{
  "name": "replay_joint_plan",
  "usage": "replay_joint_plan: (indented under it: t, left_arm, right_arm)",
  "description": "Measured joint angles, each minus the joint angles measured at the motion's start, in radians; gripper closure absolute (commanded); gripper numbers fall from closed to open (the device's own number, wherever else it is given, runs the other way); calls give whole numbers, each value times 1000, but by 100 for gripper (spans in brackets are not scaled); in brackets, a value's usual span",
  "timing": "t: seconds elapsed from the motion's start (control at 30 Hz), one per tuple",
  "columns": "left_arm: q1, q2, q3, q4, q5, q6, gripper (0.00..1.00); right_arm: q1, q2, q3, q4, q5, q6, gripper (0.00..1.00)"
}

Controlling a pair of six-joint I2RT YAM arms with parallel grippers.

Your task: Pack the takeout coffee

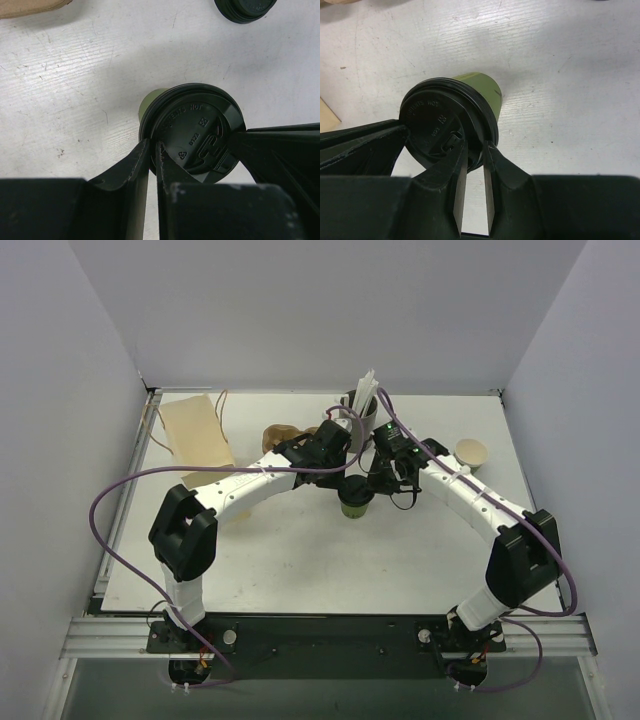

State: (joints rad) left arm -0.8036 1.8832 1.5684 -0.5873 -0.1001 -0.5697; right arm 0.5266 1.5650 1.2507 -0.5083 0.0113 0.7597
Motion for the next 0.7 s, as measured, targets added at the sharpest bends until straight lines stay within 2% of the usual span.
replay_joint_plan:
  t: [0.33, 0.4, 0.47, 0.7]
  left_arm:
    - [0, 0, 0, 0, 0, 0, 81]
    - [0, 0, 0, 0, 0, 0, 81]
    - [0, 0, 0, 0, 0, 0, 81]
    - [0, -1, -1, 0, 2, 0, 81]
  right_arm:
    - [4, -24, -68, 83, -4, 23, 84]
    - [4, -39, -89, 106, -5, 25, 76]
    - [3, -58, -112, 135, -12, 29, 72]
    - [-43, -78, -118, 145, -80, 33, 72]
